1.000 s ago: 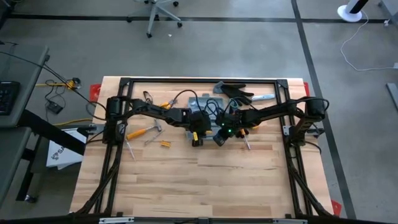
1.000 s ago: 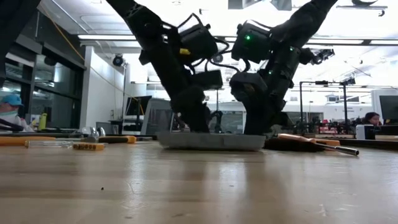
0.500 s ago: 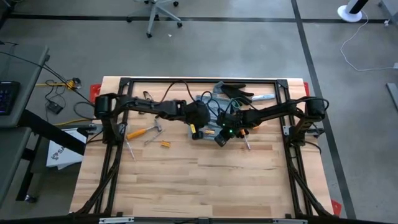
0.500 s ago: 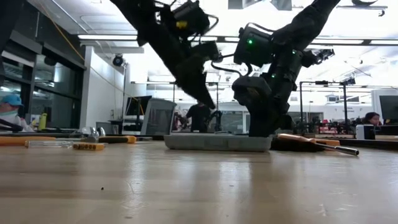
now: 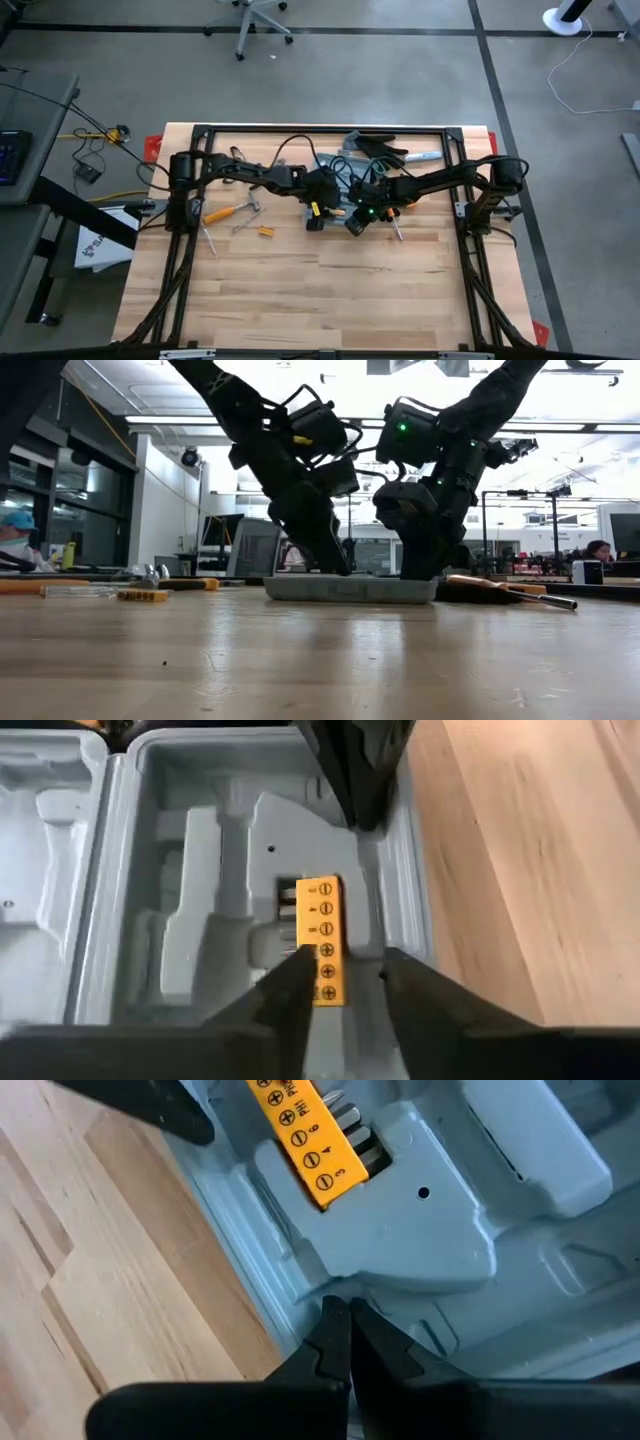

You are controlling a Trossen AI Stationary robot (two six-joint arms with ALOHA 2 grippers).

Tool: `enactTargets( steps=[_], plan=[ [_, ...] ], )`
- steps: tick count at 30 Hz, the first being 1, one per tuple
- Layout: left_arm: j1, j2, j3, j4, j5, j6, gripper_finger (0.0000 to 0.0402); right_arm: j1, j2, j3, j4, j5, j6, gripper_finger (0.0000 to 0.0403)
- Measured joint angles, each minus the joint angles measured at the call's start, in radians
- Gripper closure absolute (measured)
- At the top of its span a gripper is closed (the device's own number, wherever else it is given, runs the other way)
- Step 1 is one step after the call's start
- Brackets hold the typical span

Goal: Prefit tool cases
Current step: Remove the yellow screwdriver bits from the gray toolbox

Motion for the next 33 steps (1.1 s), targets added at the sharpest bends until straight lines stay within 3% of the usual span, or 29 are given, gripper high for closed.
enactTargets(
  steps=[7, 16, 28, 33],
  plan=[
    [0.001, 0.029, 0.002, 0.037, 0.0, 0.026, 0.0201, 0.0, 0.0, 0.0, -0.001, 0.0, 0.001, 0.0403],
    [0.0, 0.085, 0.005, 0.045, -0.049, 0.089, 0.0194, 0.0, 0.0, 0.0, -0.002, 0.0, 0.016, 0.0403],
    [-0.039, 0.152, 0.009, 0.079, -0.105, 0.082, 0.0278, 0.0, -0.001, -0.002, -0.019, 0.006, 0.042, 0.0403],
    [-0.053, 0.16, 0.011, 0.067, -0.128, 0.015, 0.0358, 0.0, -0.002, -0.002, -0.025, 0.02, 0.052, 0.0403]
  ],
)
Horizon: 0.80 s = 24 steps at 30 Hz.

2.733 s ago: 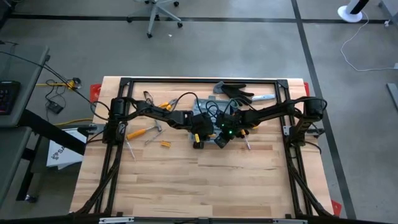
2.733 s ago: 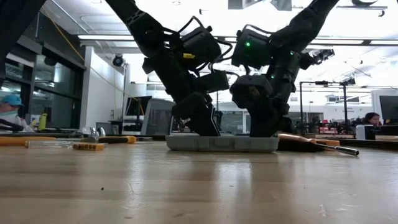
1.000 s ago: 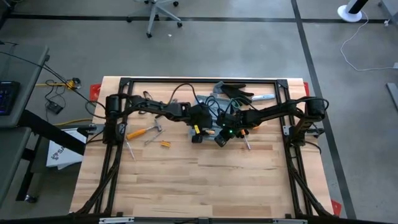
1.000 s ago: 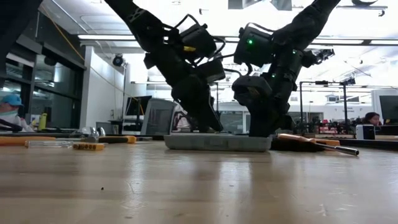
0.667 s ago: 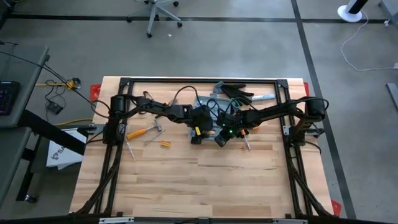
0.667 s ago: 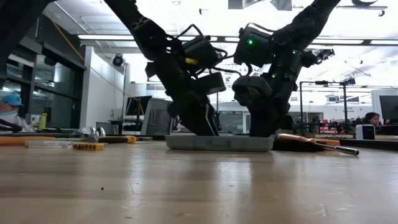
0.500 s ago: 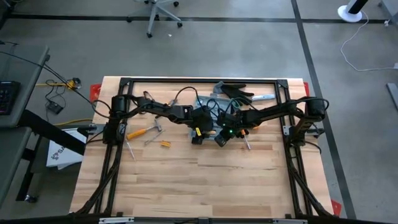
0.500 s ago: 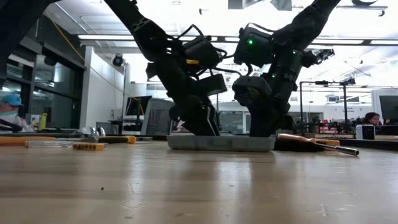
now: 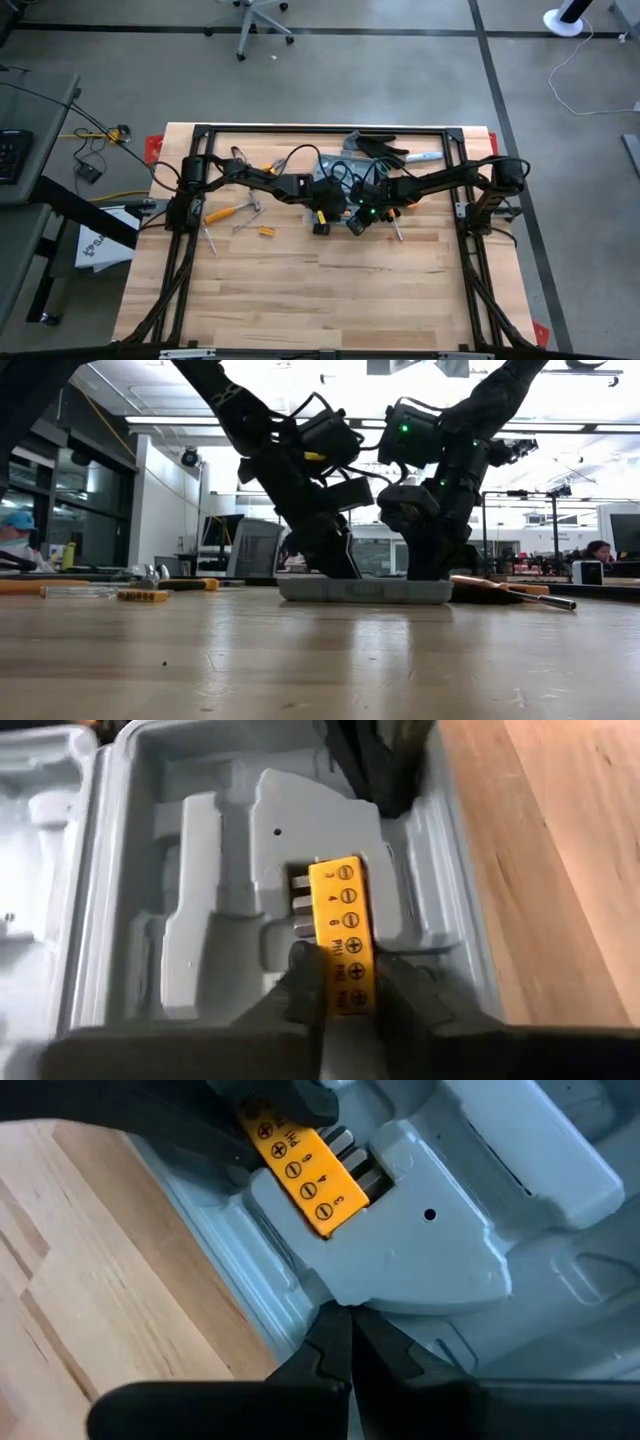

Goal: Prefit tool cases
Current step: Remove the yellow screwdriver bits from the gray toolbox

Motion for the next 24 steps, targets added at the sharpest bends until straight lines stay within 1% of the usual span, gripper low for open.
enactTargets(
  steps=[5, 13, 17, 19, 20, 24],
  plan=[
    [0.001, -0.014, -0.001, -0.005, -0.009, -0.08, 0.0362, 0.001, 0.0, 0.001, -0.005, 0.007, 0.0, 0.0403],
    [0.014, -0.112, 0.013, -0.072, -0.058, -0.09, 0.0362, 0.0, 0.002, 0.003, 0.014, 0.042, -0.001, 0.0403],
    [0.02, -0.164, 0.013, -0.08, -0.08, -0.089, 0.0363, 0.0, 0.0, 0.004, 0.025, 0.045, -0.002, 0.0403],
    [0.019, -0.185, 0.017, -0.074, -0.097, -0.087, 0.0395, 0.0, 0.001, 0.004, 0.022, 0.04, -0.009, 0.0403],
    [0.021, -0.194, 0.018, -0.071, -0.099, -0.085, 0.04, 0.0, 0.002, 0.003, 0.019, 0.04, -0.01, 0.0403],
    [0.022, -0.22, 0.017, -0.061, -0.109, -0.086, 0.0396, -0.005, 0.002, 0.003, 0.018, 0.037, -0.02, 0.0403]
  ],
)
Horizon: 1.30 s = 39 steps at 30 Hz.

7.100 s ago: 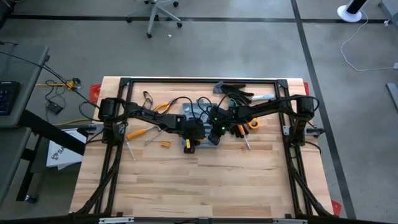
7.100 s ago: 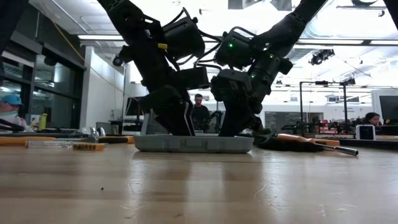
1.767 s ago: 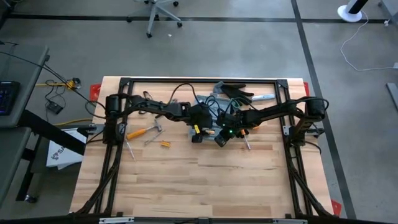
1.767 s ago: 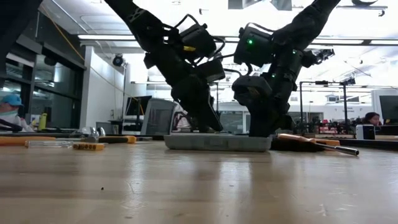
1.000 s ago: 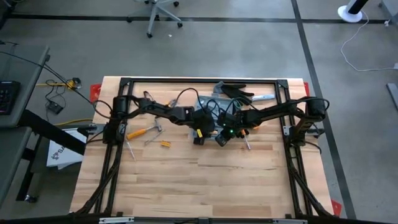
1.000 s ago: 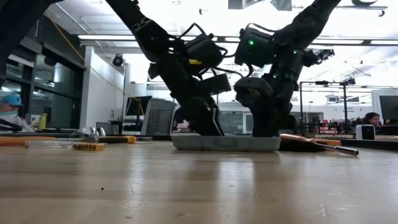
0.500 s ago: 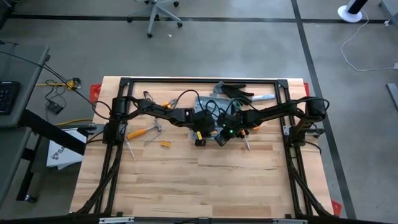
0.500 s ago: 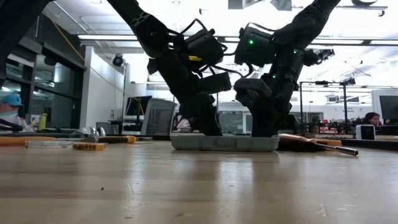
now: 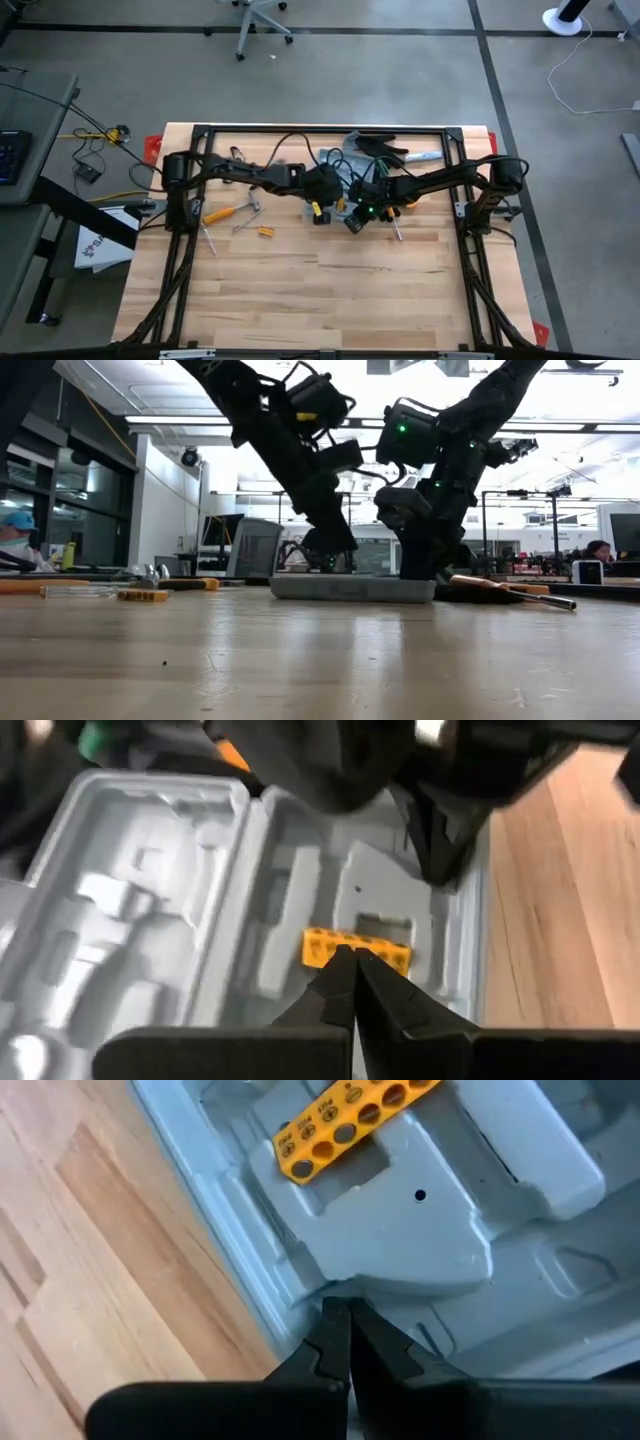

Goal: Prefit tool cases
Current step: Remove the yellow screwdriver bits from the gray toolbox

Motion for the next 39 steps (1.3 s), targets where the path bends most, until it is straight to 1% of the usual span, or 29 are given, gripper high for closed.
enactTargets(
  steps=[5, 8, 10, 15, 21, 28, 32, 39],
  plan=[
    [0.01, -0.023, 0.002, -0.048, -0.016, -0.002, 0.0398, -0.002, 0.0, 0.0, -0.001, 0.003, -0.016, 0.0403],
    [0.024, -0.02, 0.002, -0.06, 0.028, 0.0, 0.0399, -0.002, 0.0, 0.0, 0.0, 0.003, -0.016, 0.0403],
    [0.032, -0.019, 0.002, -0.053, 0.056, -0.001, 0.0399, -0.002, 0.0, 0.0, 0.005, 0.001, -0.016, 0.0403],
    [0.04, -0.018, -0.026, -0.035, 0.052, -0.012, 0.04, -0.014, -0.02, -0.001, 0.042, -0.024, -0.009, 0.0403],
    [0.046, -0.003, -0.045, -0.018, 0.05, -0.026, 0.0401, -0.043, -0.065, -0.001, 0.083, -0.02, -0.008, 0.0403],
    [0.045, 0.04, -0.046, -0.028, 0.057, -0.034, 0.0401, -0.089, -0.036, -0.001, 0.149, -0.05, -0.013, 0.0403],
    [0.045, 0.042, -0.046, -0.025, 0.057, -0.034, 0.0401, -0.112, -0.019, -0.001, 0.194, -0.069, -0.008, 0.0403],
    [0.045, 0.042, -0.046, -0.029, 0.057, -0.059, 0.0401, -0.14, 0.019, -0.001, 0.222, -0.093, -0.009, 0.0403]
  ],
)
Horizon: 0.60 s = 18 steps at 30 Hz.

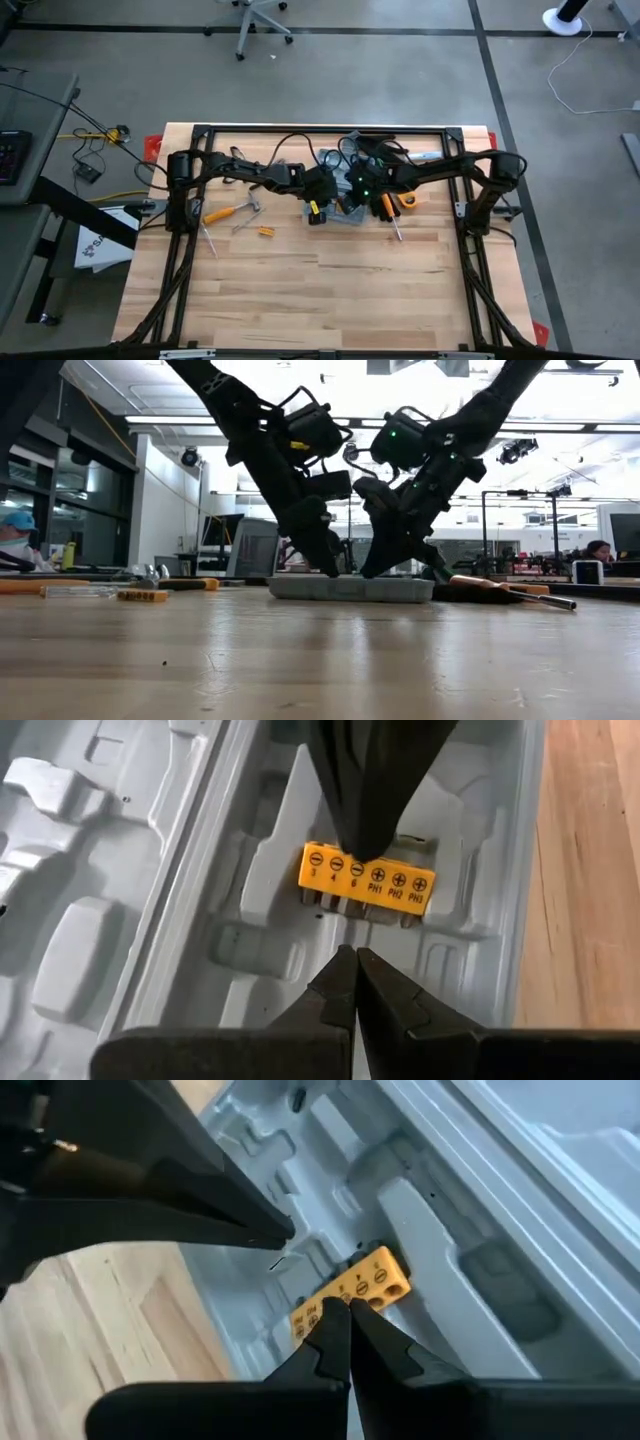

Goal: Prefit tool cases
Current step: Remove the yellow screwdriver bits from the gray toolbox

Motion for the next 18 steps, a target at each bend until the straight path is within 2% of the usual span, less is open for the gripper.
enactTargets(
  steps=[18],
  plan=[
    [0.0, 0.0, 0.0, 0.005, 0.002, -0.025, 0.0401, -0.003, 0.0, 0.002, -0.056, 0.006, 0.052, 0.0403]
  ],
)
